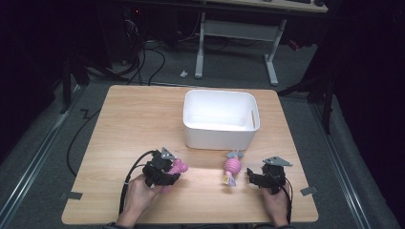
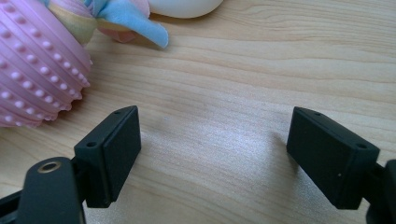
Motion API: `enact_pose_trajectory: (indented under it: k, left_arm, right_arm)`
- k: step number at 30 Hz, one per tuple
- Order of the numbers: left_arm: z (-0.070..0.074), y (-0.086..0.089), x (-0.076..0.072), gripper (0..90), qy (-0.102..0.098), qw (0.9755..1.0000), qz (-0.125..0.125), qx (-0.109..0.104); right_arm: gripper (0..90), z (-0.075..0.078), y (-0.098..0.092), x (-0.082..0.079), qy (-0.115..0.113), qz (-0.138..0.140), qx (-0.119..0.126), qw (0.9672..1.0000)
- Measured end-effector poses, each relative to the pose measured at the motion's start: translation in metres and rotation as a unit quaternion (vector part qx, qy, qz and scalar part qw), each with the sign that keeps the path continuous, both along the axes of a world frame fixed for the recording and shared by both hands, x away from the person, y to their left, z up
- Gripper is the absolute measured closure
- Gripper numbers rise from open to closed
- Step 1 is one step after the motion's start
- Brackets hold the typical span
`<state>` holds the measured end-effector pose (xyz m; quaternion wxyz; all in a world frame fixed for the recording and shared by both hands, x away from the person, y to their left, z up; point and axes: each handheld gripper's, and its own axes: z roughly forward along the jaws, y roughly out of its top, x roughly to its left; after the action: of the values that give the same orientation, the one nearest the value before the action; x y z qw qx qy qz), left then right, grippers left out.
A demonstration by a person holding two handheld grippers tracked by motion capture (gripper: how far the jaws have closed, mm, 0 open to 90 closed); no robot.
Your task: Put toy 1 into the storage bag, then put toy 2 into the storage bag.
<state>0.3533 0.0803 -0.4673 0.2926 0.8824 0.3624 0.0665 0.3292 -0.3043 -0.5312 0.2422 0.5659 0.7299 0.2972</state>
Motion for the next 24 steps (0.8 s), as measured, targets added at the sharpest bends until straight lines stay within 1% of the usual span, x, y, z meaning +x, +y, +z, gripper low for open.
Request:
enact_pose_trajectory:
  k: [5,6,9,11,12,13,14,15,19,23,24]
  left_arm:
    - [0.011,0.005,0.003,58.6,-0.007,1.0,0.003,-0.006]
    - [0.011,0.005,0.003,58.6,-0.004,0.9999,0.004,-0.01]
    - [0.014,0.006,0.006,58.6,-0.005,0.9998,0.005,-0.016]
    - [0.015,0.007,0.007,58.5,0.001,0.9996,0.003,-0.029]
    - [0.016,0.007,0.008,58.6,0.001,0.9995,-0.001,-0.031]
    - [0.017,0.007,0.008,58.5,0.0,0.9995,-0.001,-0.031]
    - [0.019,0.007,0.009,58.6,-0.002,0.9997,-0.002,-0.026]
    - [0.02,0.007,0.009,58.5,-0.003,0.9996,-0.005,-0.027]
    - [0.028,0.007,0.013,58.5,-0.002,0.9991,-0.015,-0.038]
    - [0.037,0.008,0.016,58.4,-0.011,0.999,-0.011,-0.041]
    - [0.04,0.009,0.017,58.4,-0.011,0.9989,-0.008,-0.046]
  right_arm:
    - [17.8,0.0,0.0,0.0,-0.002,0.001,-0.001,1.0]
    - [17.8,0.0,0.0,0.0,-0.002,0.001,-0.002,1.0]
    - [17.8,0.0,0.0,0.0,-0.002,0.001,-0.001,1.0]
    - [17.8,0.0,0.0,0.0,-0.001,0.001,-0.001,1.0]
    - [17.8,0.0,0.0,0.0,-0.002,0.001,-0.001,1.0]
    - [17.8,0.0,0.0,0.0,-0.001,0.001,-0.001,1.0]
    - [17.8,0.0,0.0,0.0,-0.001,0.001,-0.002,1.0]
    - [17.8,0.0,0.0,0.0,-0.001,0.001,-0.001,1.0]
    - [17.8,0.0,0.0,0.0,-0.002,0.002,-0.002,1.0]
    - [17.8,0.0,0.0,0.001,-0.001,0.003,-0.002,1.0]
    - [17.8,0.0,0.0,0.001,-0.001,0.003,-0.002,1.0]
